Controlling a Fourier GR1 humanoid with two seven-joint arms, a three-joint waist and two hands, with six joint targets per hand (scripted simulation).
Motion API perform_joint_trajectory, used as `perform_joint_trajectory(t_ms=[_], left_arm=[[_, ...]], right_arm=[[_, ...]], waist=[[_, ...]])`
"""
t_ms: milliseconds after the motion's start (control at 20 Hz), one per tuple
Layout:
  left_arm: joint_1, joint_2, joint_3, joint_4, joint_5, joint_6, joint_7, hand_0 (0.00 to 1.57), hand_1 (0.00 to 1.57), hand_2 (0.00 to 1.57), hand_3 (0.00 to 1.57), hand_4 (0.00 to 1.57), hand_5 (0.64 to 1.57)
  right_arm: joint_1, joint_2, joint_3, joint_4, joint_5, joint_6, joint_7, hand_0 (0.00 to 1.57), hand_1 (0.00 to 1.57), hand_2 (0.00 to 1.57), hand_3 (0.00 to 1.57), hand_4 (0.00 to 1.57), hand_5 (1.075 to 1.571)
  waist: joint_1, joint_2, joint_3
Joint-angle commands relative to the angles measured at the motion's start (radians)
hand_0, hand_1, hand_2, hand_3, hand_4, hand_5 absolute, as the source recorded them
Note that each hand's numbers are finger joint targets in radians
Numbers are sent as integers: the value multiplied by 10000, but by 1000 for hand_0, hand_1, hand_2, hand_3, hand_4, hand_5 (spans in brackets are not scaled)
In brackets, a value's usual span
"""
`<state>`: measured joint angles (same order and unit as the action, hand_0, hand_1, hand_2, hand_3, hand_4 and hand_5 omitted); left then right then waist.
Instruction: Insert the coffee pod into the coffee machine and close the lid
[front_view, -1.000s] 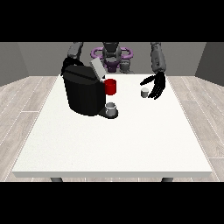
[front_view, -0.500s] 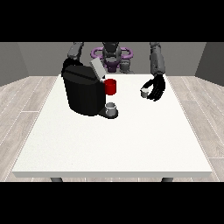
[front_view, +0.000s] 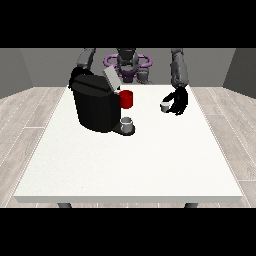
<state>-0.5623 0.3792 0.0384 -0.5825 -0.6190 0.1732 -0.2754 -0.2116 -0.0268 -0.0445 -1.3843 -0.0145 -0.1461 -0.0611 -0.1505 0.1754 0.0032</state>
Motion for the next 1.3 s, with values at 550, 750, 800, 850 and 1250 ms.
perform_joint_trajectory(t_ms=[550, 750, 800, 850, 1250], left_arm=[[-1408, 74, -76, -676, -24, -1628, -616, 1323, 1323, 1383, 1352, 581, 1571], [-2153, 111, -91, -1007, 11, -2336, -127, 1256, 1256, 1331, 1292, 545, 1571], [-1609, -381, -428, -1253, -23, -2682, 190, 1235, 1235, 1323, 1291, 571, 1571], [-2416, 259, -68, -1074, 167, -3083, -37, 1252, 1252, 1329, 1292, 573, 1571], [-3588, 279, 310, -1228, 9, -2854, 724, 1272, 1272, 1342, 1293, 548, 1571]], right_arm=[[-75, 254, 25, 1136, -34, -357, -404, 0, 0, 0, 0, 468, 1571], [-403, -397, -291, 1311, -169, 121, -44, 0, 0, 0, 0, 456, 1571], [729, -134, -111, 1567, -213, 334, -573, 0, 0, 0, 0, 468, 1571], [-295, 248, 67, 1174, -144, -288, 73, 0, 0, 0, 0, 492, 1571], [-568, 122, 16, 1135, -173, 4, -647, 0, 0, 0, 0, 500, 1571]], waist=[[331, -648, -34], [178, -802, -32], [342, -1720, -28], [208, -1164, -32], [-278, -365, -30]])
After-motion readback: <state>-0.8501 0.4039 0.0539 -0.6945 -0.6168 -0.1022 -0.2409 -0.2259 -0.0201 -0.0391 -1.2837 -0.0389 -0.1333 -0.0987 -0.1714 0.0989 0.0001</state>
